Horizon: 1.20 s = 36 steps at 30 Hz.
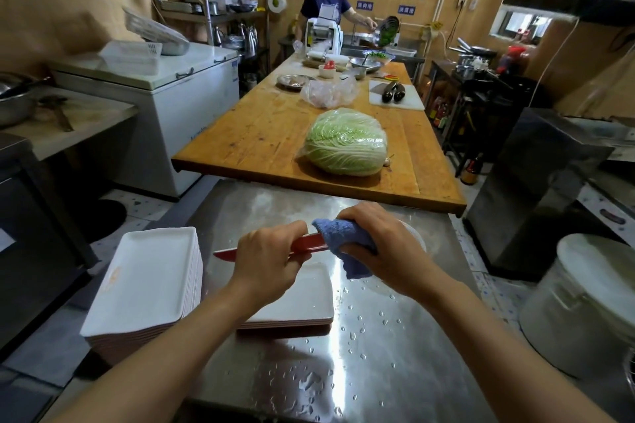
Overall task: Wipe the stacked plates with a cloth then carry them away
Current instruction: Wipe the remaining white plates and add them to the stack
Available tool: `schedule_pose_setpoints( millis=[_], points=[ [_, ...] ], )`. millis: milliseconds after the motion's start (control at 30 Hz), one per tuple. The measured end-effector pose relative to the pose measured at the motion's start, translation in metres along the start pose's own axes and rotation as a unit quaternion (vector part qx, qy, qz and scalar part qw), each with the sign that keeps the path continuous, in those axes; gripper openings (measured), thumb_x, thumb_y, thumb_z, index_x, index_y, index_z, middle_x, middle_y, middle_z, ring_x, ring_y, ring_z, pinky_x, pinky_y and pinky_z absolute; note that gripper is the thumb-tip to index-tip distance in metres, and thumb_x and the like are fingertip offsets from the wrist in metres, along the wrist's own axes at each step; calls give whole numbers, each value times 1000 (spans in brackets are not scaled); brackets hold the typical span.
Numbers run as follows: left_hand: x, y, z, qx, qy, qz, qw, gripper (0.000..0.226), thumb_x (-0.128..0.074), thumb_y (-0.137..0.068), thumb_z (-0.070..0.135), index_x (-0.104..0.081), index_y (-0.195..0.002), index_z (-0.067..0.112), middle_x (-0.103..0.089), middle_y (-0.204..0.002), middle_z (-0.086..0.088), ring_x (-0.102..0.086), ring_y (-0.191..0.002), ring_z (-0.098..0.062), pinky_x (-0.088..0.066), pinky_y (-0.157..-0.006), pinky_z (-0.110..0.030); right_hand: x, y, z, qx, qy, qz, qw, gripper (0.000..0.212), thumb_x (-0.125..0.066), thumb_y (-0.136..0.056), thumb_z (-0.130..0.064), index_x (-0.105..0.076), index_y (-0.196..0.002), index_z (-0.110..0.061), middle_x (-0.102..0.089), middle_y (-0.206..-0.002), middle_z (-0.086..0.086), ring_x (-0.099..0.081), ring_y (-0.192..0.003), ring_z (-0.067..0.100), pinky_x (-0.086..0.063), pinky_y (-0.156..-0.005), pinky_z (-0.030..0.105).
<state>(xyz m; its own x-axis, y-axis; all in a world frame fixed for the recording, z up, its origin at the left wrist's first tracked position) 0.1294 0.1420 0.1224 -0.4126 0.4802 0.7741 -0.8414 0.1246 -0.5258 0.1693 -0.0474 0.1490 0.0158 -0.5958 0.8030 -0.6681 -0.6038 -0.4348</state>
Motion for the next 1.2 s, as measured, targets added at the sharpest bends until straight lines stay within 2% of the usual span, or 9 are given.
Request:
schedule_pose_setpoints(
  millis=[100, 200, 300, 433, 533, 700, 833, 1000, 1200],
  points=[
    [-5, 3, -5, 65, 45, -15, 997, 16, -73, -74, 14, -59, -81, 15, -63, -68, -3, -59, -65, -30, -30, -54, -26, 0, 7, 6, -65, -71, 64, 993, 27, -59, -88, -6, -59, -110, -21, -58, -100, -10, -56, -88, 2, -43, -76, 12],
    [-8, 4, -14, 172, 155, 0, 973, 18, -74, -72, 12, -60, -81, 18, -63, -69, 2, -61, -68, -22, -45, -60, -31, 6, 10, 9, -137, -108, 169, 970, 37, -52, -88, 5, -59, -113, -20, -62, -94, -3, -62, -79, 8, -53, -70, 31],
    [-8, 1, -14, 218, 253, 3, 943, 21, -77, -72, 11, -65, -88, 17, -69, -78, 0, -66, -74, -20, -54, -71, -37, 5, 2, -1, -148, -108, 229, 956, 47, -51, -86, 8, -53, -128, -13, -59, -108, 4, -62, -91, 23, -53, -80, 41],
    [-12, -4, -1, 250, 364, 14, 897, 23, -75, -66, 15, -65, -85, 24, -71, -80, -3, -67, -74, -19, -56, -73, -42, -13, -17, -28, -87, -62, 179, 978, 54, -58, -85, -1, -46, -137, -13, -46, -136, 9, -42, -127, 25, -32, -108, 32],
    [-14, -4, 6, 252, 429, 26, 867, 27, -71, -64, 18, -67, -90, 23, -73, -84, 0, -68, -76, -11, -55, -69, -35, -32, -26, -39, -69, 27, 130, 989, 52, -51, -89, -28, -42, -140, -23, -32, -150, 8, -25, -139, 24, -15, -115, 40],
    [-12, -1, 6, 242, 453, 32, 857, 31, -65, -62, 15, -65, -93, 20, -72, -82, 1, -66, -75, -10, -52, -68, -31, -43, -34, -39, -47, 87, 171, 980, 43, -43, -94, -30, -47, -137, -26, -41, -145, 6, -35, -134, 28, -20, -111, 47],
    [-7, 5, 2, 276, 514, 47, 811, 30, -72, -64, 10, -62, -92, 14, -71, -80, -5, -65, -68, -14, -52, -63, -30, -38, -25, -17, -81, 59, 192, 976, 45, -45, -93, -26, -46, -138, -18, -42, -142, 10, -37, -131, 29, -25, -111, 45],
    [-5, 4, 6, 319, 591, 62, 738, 27, -63, -78, -9, -61, -98, 9, -72, -79, -8, -69, -65, -16, -54, -55, -26, -39, -25, -11, -148, -37, 192, 970, 46, -41, -98, -23, -35, -144, -20, -26, -149, 9, -27, -136, 22, -22, -112, 27],
    [-5, -13, -1, 387, 639, 108, 656, 20, -58, -81, -9, -59, -91, 9, -70, -63, -2, -66, -53, -13, -54, -47, -26, -52, -6, -22, -193, 20, 144, 970, 53, -43, -97, -29, -25, -146, -36, -29, -145, 2, -48, -117, 25, -50, -82, 41]
  ],
)
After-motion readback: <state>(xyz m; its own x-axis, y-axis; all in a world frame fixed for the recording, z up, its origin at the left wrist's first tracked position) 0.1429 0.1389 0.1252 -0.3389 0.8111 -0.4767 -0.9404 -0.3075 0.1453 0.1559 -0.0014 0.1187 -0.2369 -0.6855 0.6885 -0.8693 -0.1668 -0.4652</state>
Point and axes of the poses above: each hand's wrist, its own y-axis away from the middle knuckle, its own x-axis out of the back of the hand, z = x × y, the point moved 1 cm from there along -y, towards the middle knuckle
